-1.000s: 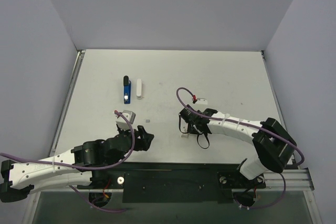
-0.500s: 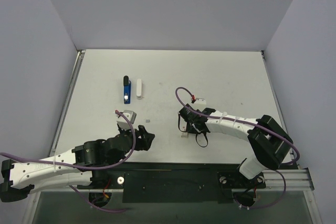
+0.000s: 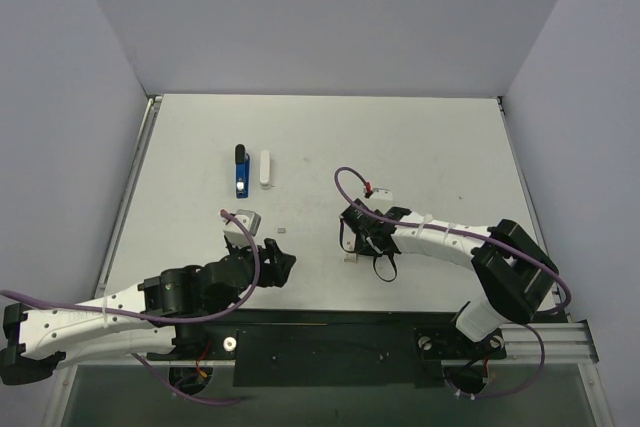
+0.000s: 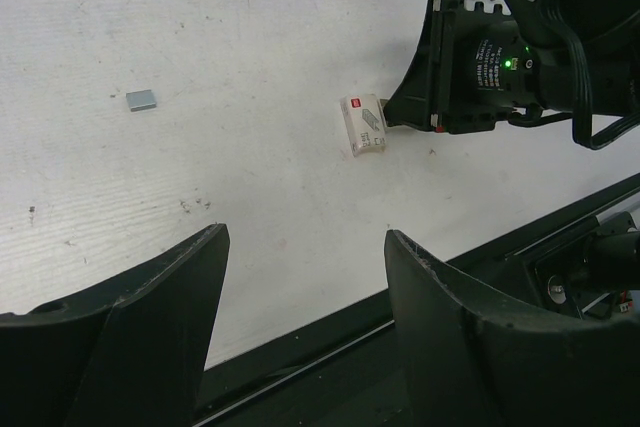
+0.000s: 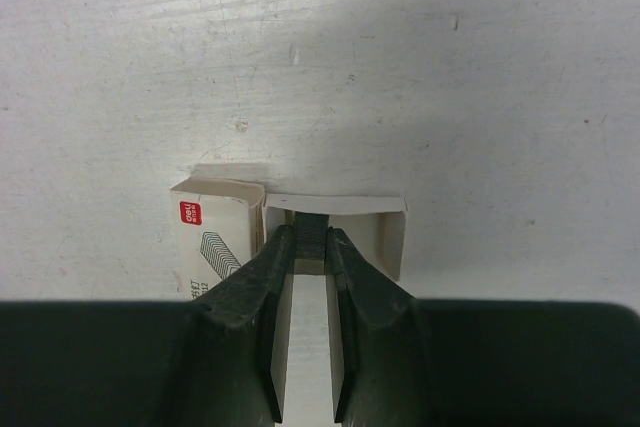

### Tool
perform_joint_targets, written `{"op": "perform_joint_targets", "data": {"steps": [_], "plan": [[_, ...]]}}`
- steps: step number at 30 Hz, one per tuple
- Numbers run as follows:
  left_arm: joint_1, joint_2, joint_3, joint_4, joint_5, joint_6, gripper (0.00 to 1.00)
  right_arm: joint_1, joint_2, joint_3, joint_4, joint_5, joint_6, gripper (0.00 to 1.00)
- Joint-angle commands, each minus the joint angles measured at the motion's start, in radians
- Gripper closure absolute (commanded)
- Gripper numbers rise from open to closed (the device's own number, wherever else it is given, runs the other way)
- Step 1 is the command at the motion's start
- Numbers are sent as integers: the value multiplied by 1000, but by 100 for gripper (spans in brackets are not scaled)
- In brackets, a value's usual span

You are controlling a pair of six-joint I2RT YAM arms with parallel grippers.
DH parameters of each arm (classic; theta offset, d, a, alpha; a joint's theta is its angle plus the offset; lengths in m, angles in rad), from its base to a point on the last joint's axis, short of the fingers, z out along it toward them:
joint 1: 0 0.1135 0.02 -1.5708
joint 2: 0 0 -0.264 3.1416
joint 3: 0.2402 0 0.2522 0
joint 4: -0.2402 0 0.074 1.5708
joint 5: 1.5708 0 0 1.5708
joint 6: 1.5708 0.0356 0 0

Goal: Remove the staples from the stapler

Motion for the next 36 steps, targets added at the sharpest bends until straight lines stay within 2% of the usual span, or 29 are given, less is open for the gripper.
{"op": "perform_joint_targets", "data": {"steps": [1,12,21,23,28,36], "plan": [[-1,-1,32,42,7,17,27,-6,-7,-6,-22,21,0,90],[-1,8,38,50,10,22,27,13,-87,23,-66,49,-8,73],[-1,0,57,42,28,28,26,62,-139,116,-94,94,-87,66],[-1,-12,57,28,28,24,26,78,-121,155,-94,83,-109,62],[-1,-58,57,-33,13,2,26,121,-39,250,-59,46,-133,58],[-1,-170,44,-134,-36,-41,26,135,155,388,69,-155,-351,42]]}}
